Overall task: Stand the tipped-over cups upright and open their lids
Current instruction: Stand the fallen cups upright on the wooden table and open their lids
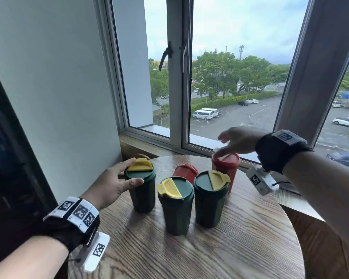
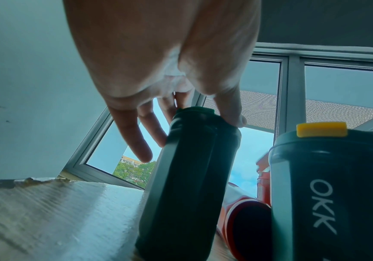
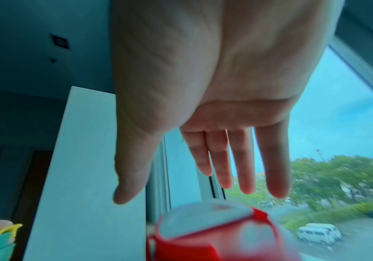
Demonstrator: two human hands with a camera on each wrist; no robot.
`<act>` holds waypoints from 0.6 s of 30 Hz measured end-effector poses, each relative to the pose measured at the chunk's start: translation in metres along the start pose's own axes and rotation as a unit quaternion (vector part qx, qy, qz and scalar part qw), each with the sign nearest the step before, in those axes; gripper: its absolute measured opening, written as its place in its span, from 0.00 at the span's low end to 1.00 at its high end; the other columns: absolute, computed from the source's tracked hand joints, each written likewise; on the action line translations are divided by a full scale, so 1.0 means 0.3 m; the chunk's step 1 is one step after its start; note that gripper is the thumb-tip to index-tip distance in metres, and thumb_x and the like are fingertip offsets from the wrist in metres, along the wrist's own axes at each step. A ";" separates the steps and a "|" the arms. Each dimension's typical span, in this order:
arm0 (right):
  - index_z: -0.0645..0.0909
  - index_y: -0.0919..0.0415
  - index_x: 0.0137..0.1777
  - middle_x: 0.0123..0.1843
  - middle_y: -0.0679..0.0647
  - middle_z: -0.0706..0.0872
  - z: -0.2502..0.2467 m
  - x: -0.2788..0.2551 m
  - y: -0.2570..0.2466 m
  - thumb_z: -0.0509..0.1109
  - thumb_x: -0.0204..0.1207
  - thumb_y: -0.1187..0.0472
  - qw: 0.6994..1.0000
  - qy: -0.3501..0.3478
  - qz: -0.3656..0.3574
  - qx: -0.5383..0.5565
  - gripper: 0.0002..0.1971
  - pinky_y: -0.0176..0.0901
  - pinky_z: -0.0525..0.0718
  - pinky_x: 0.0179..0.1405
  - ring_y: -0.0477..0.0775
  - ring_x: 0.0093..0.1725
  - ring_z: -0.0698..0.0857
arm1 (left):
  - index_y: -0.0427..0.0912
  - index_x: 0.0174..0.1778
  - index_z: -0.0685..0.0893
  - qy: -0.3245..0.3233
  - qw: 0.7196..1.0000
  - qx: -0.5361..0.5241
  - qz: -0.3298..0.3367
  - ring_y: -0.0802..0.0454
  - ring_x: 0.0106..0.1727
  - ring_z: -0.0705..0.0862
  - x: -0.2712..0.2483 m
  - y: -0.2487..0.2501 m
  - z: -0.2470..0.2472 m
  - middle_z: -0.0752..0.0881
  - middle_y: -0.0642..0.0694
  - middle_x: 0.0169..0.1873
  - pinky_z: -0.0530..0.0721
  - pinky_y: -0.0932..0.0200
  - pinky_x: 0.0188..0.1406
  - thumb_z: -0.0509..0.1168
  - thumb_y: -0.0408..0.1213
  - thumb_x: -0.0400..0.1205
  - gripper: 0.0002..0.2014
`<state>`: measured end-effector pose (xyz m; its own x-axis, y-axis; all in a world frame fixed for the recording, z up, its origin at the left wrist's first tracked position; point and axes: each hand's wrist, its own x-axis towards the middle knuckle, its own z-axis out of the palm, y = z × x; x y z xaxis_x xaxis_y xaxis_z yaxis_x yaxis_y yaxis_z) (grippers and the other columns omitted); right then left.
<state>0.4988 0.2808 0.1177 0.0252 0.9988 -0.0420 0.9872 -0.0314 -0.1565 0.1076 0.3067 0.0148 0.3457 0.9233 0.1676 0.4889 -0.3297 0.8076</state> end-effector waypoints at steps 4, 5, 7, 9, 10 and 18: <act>0.78 0.55 0.78 0.75 0.51 0.84 -0.053 0.043 -0.157 0.80 0.73 0.42 0.997 -0.003 -0.068 -0.047 0.35 0.49 0.79 0.72 0.54 0.71 0.83 | 0.58 0.81 0.75 0.001 1.000 -0.003 0.005 0.49 0.67 0.84 0.000 0.001 0.006 0.83 0.50 0.71 0.85 0.48 0.68 0.79 0.61 0.69 0.42; 0.79 0.53 0.77 0.74 0.50 0.84 -0.054 0.058 -0.198 0.80 0.72 0.42 0.993 -0.015 -0.088 -0.081 0.35 0.51 0.80 0.73 0.53 0.71 0.83 | 0.57 0.81 0.75 0.003 1.000 -0.006 0.006 0.48 0.68 0.84 0.002 -0.003 0.009 0.83 0.50 0.71 0.84 0.50 0.68 0.78 0.57 0.70 0.41; 0.78 0.48 0.78 0.74 0.48 0.85 -0.053 0.085 -0.278 0.82 0.70 0.43 0.977 -0.044 -0.125 -0.169 0.36 0.56 0.81 0.72 0.54 0.70 0.83 | 0.56 0.81 0.75 0.003 1.000 -0.008 0.010 0.53 0.66 0.85 0.007 -0.010 0.013 0.83 0.50 0.71 0.84 0.62 0.63 0.78 0.52 0.71 0.39; 0.73 0.44 0.82 0.75 0.48 0.83 -0.055 0.108 -0.346 0.83 0.69 0.44 0.947 -0.076 -0.154 -0.270 0.40 0.59 0.81 0.70 0.56 0.71 0.82 | 0.53 0.81 0.75 0.000 1.000 -0.023 0.013 0.67 0.56 0.87 0.009 -0.010 0.018 0.82 0.50 0.72 0.80 0.79 0.52 0.78 0.48 0.73 0.38; 0.70 0.43 0.83 0.76 0.49 0.82 -0.054 0.122 -0.377 0.84 0.68 0.45 0.929 -0.091 -0.162 -0.321 0.43 0.59 0.80 0.69 0.57 0.73 0.81 | 0.52 0.81 0.75 -0.003 0.999 -0.036 0.012 0.74 0.52 0.86 0.012 -0.013 0.018 0.82 0.50 0.72 0.79 0.83 0.49 0.78 0.46 0.73 0.38; 0.56 0.39 0.89 0.83 0.51 0.75 0.110 0.250 -0.527 0.86 0.63 0.40 0.792 -0.212 -0.205 -0.534 0.58 0.60 0.75 0.75 0.60 0.80 0.74 | 0.63 0.79 0.75 0.005 0.998 -0.045 0.037 0.59 0.69 0.84 0.033 -0.069 0.015 0.81 0.70 0.65 0.78 0.54 0.76 0.78 0.69 0.64 0.46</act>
<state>0.3393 0.3593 0.1068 -0.1640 0.8065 -0.5680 0.4736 0.5694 0.6719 0.1044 0.3218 -0.0029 0.3705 0.8988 0.2344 0.3879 -0.3790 0.8402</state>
